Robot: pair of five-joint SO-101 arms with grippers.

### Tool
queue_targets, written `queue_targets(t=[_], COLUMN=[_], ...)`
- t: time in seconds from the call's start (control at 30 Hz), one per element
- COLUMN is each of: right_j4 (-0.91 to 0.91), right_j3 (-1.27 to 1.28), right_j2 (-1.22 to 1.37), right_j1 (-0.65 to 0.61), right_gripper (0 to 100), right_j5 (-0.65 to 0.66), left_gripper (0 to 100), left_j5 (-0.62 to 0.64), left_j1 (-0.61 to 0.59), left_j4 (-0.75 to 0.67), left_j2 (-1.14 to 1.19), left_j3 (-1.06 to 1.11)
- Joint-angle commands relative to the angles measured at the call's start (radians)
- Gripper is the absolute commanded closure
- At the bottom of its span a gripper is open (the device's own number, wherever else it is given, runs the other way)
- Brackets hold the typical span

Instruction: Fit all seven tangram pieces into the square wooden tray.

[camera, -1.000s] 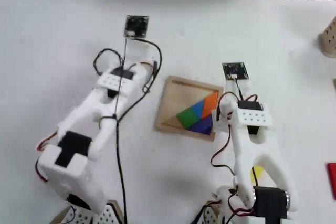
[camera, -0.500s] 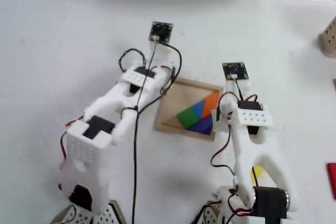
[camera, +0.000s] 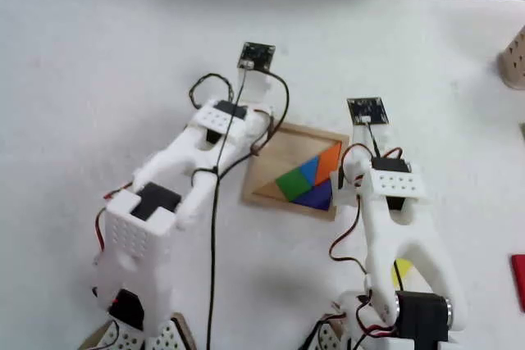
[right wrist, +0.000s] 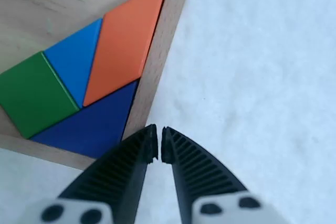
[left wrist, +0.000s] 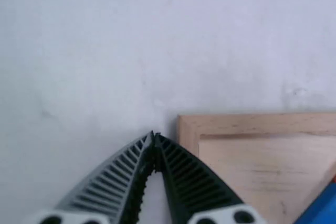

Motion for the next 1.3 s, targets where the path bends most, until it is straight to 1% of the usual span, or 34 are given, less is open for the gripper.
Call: queue_targets(t=[0.0, 0.1, 0.17, 0.27, 0.4, 0.5, 0.8, 0.9, 0.97, 1.17, 1.27], right_j4=[-0.018, -0.019, -0.031, -0.031, -0.035, -0.035, -0.036, -0.033, -0.031, -0.021, 0.005], right_j3=[-0.009, -0.009, -0.006, -0.006, -0.006, -0.006, -0.006, -0.006, -0.006, -0.006, -0.006], right_j2=[-0.028, -0.028, -0.028, -0.028, -0.028, -0.028, -0.028, -0.028, -0.028, -0.03, -0.039], right_j1=[-0.002, -0.002, -0.002, -0.002, -0.002, -0.001, -0.001, -0.002, -0.002, -0.001, -0.001], right_gripper=[97.8, 97.8, 97.8, 97.8, 97.8, 97.8, 97.8, 97.8, 97.8, 97.8, 97.9], right_j5=[-0.002, -0.002, -0.002, -0.002, -0.002, -0.002, -0.002, -0.002, -0.002, -0.002, -0.002], left_gripper=[98, 98, 98, 98, 98, 98, 98, 98, 98, 98, 98], left_j5=[0.075, 0.176, 0.196, 0.198, 0.198, 0.198, 0.192, 0.189, 0.166, -0.092, -0.21], left_j1=[0.053, 0.104, 0.134, 0.171, 0.249, 0.292, 0.383, 0.367, 0.331, 0.143, 0.042], left_j4=[0.127, 0.224, 0.253, 0.256, 0.264, 0.315, 0.384, 0.382, 0.382, 0.368, 0.319], left_j2=[-0.067, -0.079, -0.079, -0.088, -0.09, -0.09, -0.091, -0.133, -0.183, -0.321, -0.344], left_j3=[-0.011, -0.011, -0.011, 0.023, 0.055, 0.048, 0.044, 0.046, 0.055, 0.054, 0.055])
